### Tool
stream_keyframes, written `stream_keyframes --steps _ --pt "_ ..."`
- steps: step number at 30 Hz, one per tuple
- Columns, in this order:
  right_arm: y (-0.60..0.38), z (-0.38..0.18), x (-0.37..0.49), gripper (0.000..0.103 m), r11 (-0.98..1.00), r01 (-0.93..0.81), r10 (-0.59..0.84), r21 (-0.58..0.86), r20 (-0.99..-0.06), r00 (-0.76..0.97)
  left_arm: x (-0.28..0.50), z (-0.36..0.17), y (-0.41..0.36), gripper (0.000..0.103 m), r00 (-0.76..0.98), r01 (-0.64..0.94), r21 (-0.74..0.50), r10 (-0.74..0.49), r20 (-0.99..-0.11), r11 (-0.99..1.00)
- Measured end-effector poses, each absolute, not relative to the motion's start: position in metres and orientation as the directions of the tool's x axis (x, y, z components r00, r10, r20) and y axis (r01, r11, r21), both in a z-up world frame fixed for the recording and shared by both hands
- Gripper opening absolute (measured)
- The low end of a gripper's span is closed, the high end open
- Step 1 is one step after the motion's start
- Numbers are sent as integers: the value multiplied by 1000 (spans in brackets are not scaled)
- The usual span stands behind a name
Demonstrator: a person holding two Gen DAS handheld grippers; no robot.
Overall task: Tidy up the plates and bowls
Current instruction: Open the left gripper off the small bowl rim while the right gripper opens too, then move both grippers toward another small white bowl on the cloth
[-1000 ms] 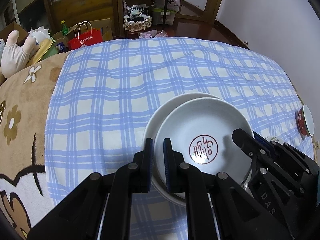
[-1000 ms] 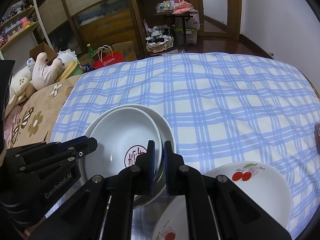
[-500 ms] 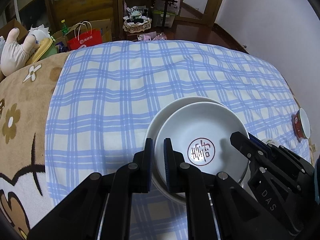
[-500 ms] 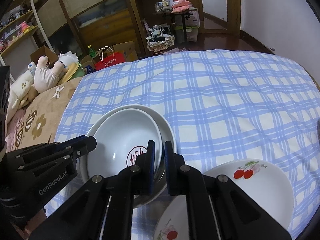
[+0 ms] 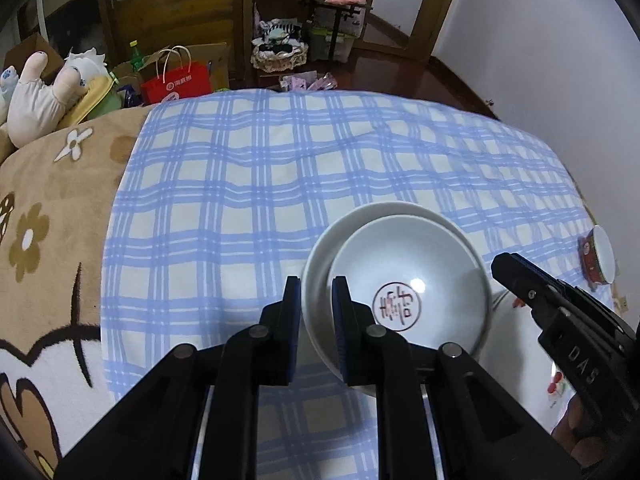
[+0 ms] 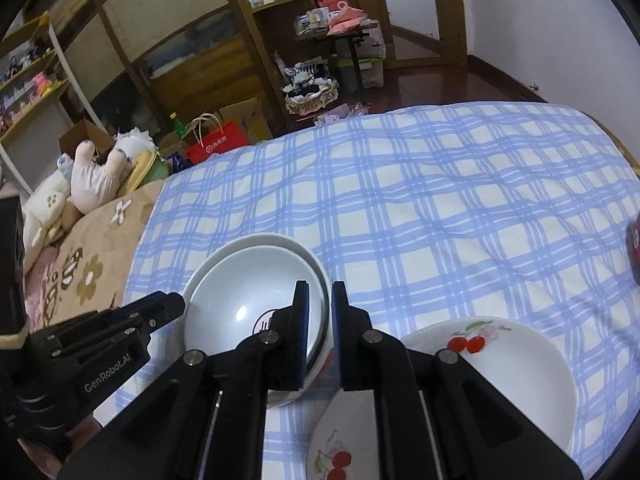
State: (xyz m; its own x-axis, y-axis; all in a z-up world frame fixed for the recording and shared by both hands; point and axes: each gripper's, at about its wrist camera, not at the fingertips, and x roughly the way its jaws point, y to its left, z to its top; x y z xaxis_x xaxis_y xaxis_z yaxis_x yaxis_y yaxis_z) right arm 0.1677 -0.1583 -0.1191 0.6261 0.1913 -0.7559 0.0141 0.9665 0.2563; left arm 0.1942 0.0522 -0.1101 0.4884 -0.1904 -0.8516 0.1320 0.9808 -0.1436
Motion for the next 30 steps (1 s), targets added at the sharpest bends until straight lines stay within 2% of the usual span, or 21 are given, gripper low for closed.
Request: stream_keyframes --steps 2,4,6,9,10,11,13,17,21,30 --pt "-162 -113 166 14 968 24 181 251 -758 627 192 -105 52 17 494 140 -125 -179 -851 982" --pt "-167 -103 162 25 969 40 163 242 -758 631 188 -99 50 18 505 149 -95 -158 -849 984" --pt "-174 -93 158 41 971 55 144 234 -749 647 182 -92 46 22 515 175 -81 -162 -842 981" --pt "-185 -75 153 51 976 66 112 209 -734 670 176 -82 37 36 525 202 -64 -163 -835 977" --pt "-190 -69 152 54 976 74 103 205 -731 674 173 -77 34 43 525 209 -68 -170 -834 976" --pt "-196 -63 150 62 974 85 98 211 -727 680 171 -74 32 48 526 219 -74 -181 -831 973" --pt "-211 -52 146 68 968 108 90 227 -712 696 167 -64 24 55 533 235 -69 -188 -825 970" --pt "-239 -29 139 92 962 183 8 201 -694 720 165 -42 11 81 555 250 -34 -172 -814 968" --pt "-268 -11 130 102 952 225 -26 206 -682 731 169 -21 1 86 561 245 -49 -183 -807 968" --pt "-311 29 116 103 950 277 -116 144 -662 741 173 22 -39 86 577 312 -67 -245 -779 948"
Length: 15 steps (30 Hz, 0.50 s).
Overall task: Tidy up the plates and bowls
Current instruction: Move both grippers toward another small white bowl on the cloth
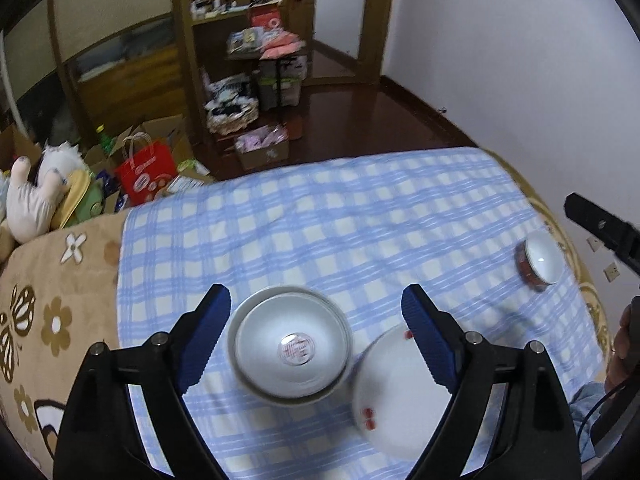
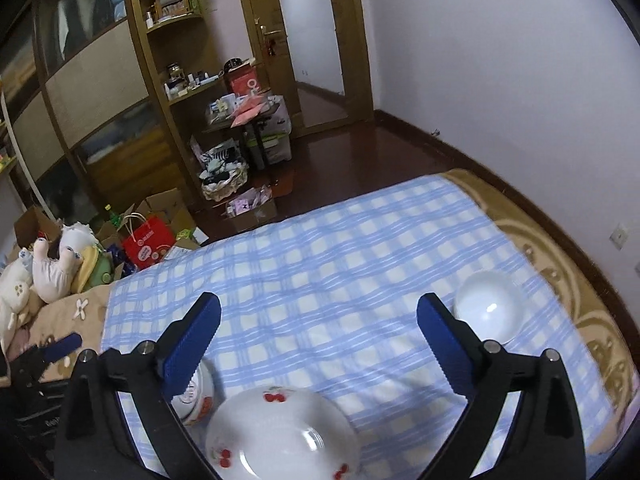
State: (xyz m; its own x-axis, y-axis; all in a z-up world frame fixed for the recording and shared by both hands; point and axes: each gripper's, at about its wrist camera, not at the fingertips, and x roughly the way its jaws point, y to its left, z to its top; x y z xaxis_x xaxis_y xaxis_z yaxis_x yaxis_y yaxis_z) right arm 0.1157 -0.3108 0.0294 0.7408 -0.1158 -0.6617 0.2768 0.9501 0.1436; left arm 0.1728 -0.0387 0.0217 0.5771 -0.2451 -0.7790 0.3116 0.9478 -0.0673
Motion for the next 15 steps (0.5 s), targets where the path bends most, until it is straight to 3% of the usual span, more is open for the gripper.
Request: stream_keyframes --steps 9,15 --pt "-353 59 97 103 953 303 -248 -23 -633 733 166 56 -98 86 629 389 -45 -301 -717 920" --pt "-399 60 80 103 937 350 -268 7 -629 730 168 66 -144 86 613 445 -67 -358 -705 893"
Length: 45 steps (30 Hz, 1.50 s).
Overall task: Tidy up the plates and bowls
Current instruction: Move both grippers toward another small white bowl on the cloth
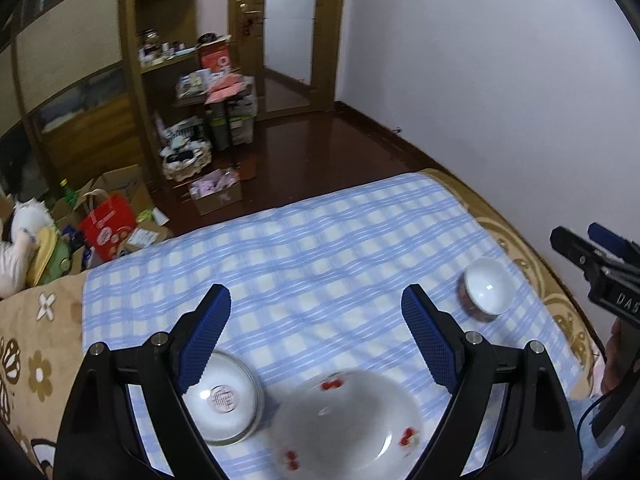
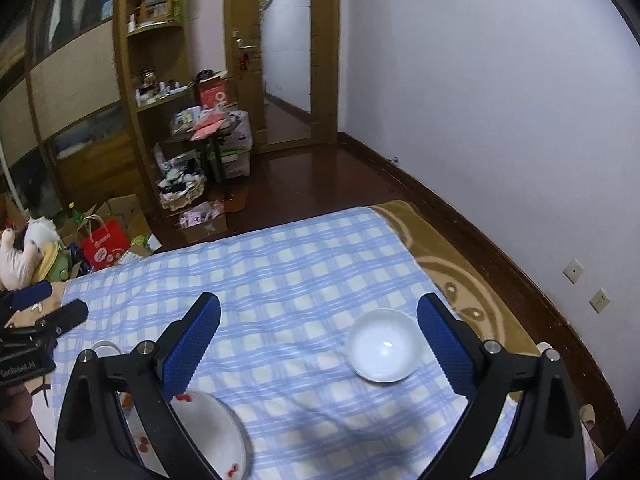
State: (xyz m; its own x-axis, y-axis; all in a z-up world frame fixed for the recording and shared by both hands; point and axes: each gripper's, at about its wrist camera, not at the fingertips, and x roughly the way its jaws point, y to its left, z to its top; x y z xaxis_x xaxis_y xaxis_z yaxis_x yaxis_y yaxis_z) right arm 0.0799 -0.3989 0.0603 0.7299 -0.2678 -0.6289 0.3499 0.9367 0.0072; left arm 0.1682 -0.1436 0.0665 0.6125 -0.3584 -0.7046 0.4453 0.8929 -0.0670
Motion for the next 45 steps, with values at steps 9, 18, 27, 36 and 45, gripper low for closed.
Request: stream_keyframes --steps 9,18,27,36,45 --pt "-466 38 66 103 912 410 -303 24 -633 712 169 67 -221 86 599 526 -65 -423 -679 848" --pt "-518 8 68 103 883 465 -314 67 -654 688 175 36 -301 86 553 588 -56 -452 -700 807" --pt "-554 -9 89 103 881 461 -302 108 -621 723 182 -15 -353 86 523 622 -12 -428 -737 783" --pt "-579 -52 115 93 850 502 -252 161 -713 654 190 -62 -388 86 462 642 -16 -403 -790 766" --pt "-587 -97 132 69 852 504 -192 142 -811 553 201 -88 -416 73 377 652 -67 -399 -836 756"
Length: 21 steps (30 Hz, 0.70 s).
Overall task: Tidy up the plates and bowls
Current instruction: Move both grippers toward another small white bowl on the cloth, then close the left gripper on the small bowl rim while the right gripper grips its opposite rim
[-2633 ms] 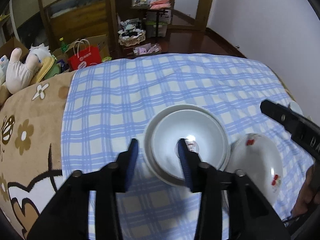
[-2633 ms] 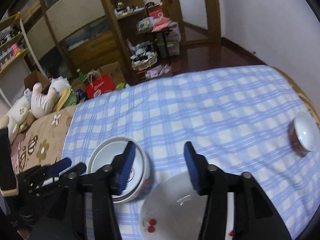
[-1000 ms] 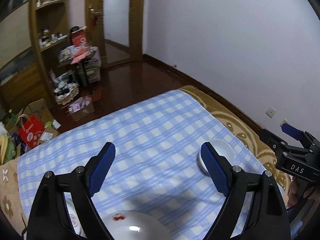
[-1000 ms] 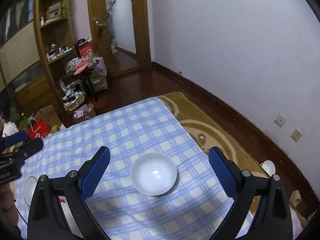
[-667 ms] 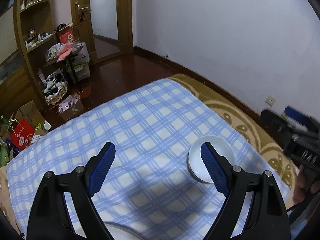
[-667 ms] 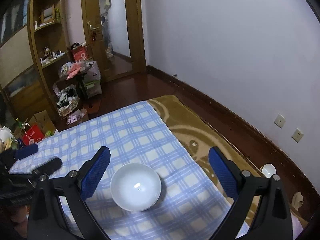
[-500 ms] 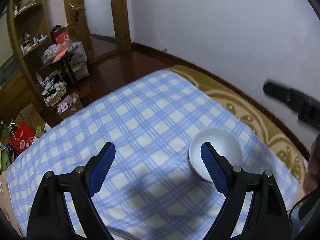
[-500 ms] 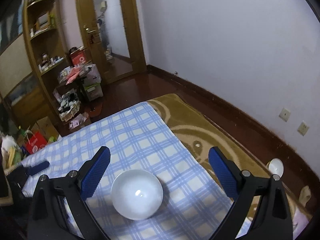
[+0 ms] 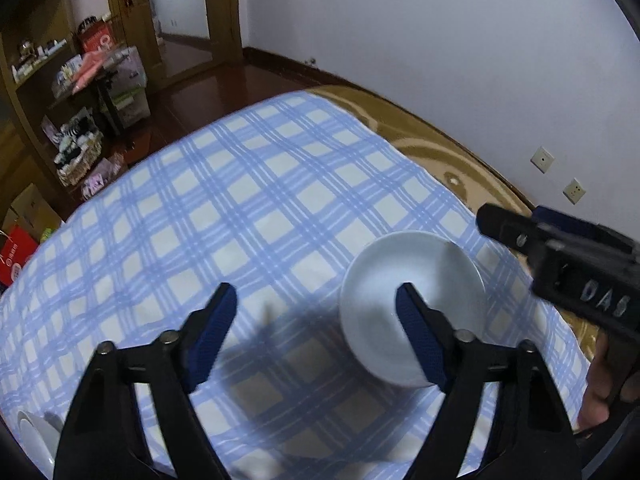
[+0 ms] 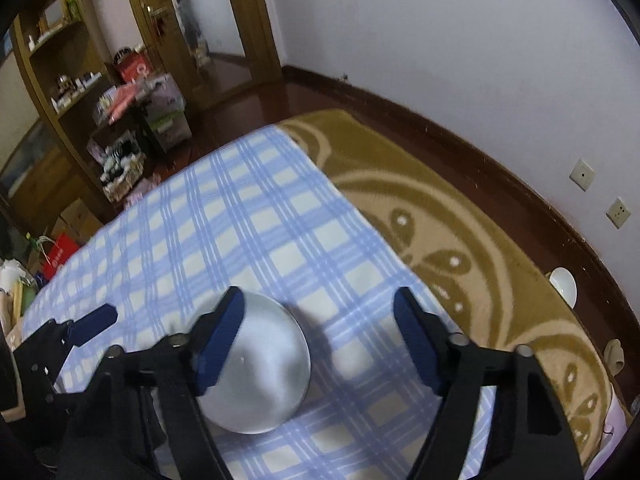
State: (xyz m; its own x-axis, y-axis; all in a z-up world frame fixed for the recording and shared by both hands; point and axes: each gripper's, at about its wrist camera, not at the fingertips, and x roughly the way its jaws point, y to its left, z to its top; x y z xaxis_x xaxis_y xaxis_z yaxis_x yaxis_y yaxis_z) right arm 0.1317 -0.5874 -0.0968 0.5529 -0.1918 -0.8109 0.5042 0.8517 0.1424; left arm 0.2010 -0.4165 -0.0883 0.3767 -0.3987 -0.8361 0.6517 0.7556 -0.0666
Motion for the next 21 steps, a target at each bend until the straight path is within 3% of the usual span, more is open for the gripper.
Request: stream_keyframes --steps 6,15,18,21 --pt "-589 -123 138 39 851 503 -136 153 -860 492 205 -109 -425 45 318 650 -89 -376 -871 755" --pt "-587 -149 142 36 847 496 -63 190 -891 449 206 -129 -431 33 288 639 -92 -348 -892 764" --pt "-589 -157 141 21 837 503 -32 214 -900 435 203 -134 -436 22 287 651 -75 -336 -897 756" --pt "-593 -162 138 17 815 511 13 272 -891 454 202 -139 -436 17 272 648 -93 -344 -899 756"
